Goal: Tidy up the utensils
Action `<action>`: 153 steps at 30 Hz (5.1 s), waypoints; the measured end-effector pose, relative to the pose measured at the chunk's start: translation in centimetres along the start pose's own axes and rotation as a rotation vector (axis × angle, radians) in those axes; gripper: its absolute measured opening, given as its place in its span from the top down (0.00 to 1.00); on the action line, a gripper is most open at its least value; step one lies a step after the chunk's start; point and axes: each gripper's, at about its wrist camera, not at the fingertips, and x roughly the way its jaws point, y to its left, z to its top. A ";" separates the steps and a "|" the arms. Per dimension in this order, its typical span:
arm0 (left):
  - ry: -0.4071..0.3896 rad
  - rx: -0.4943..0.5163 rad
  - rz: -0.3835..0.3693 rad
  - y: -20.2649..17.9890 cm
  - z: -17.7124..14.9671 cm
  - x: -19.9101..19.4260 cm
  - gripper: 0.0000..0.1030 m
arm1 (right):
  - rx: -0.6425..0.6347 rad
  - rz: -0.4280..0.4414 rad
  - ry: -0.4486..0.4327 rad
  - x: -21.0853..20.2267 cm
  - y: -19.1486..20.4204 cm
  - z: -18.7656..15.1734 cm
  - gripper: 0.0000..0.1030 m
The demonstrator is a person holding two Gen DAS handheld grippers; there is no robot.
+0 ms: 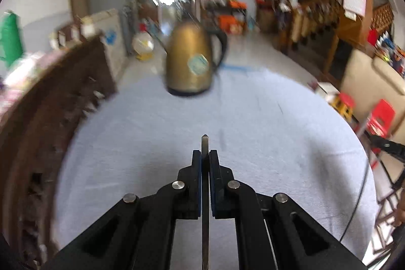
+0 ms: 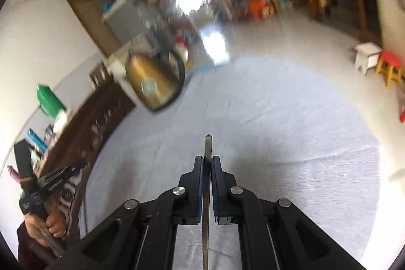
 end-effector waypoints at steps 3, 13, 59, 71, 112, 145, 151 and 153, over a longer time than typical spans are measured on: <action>-0.094 -0.016 0.047 0.5 -0.9 -4.7 0.95 | -0.007 -0.052 -0.134 -4.8 0.6 -1.4 0.94; -0.249 -0.095 0.016 -0.1 -4.7 -14.3 0.95 | -0.050 -0.156 -0.446 -16.3 4.0 -5.9 0.94; -0.410 -0.253 -0.108 -3.3 -6.5 -22.0 0.95 | -0.155 0.225 -0.399 -22.8 12.4 -8.6 0.94; -0.438 -0.247 -0.152 -5.3 -5.5 -21.2 0.95 | -0.084 0.224 -0.420 -22.3 10.7 -9.0 0.94; -0.532 -0.230 -0.029 -8.4 -8.9 -15.3 0.94 | -0.194 0.119 -0.394 -17.9 14.8 -10.5 0.94; -0.365 -0.114 0.087 -9.7 -10.5 -16.3 0.92 | -0.165 0.119 -0.185 -14.7 13.7 -11.9 0.94; -0.338 -0.115 0.100 -9.6 -10.7 -16.4 0.91 | -0.162 0.121 -0.166 -14.8 13.6 -12.2 0.93; -0.328 -0.115 0.105 -9.5 -10.7 -16.4 0.91 | -0.162 0.122 -0.160 -14.7 13.7 -12.2 0.93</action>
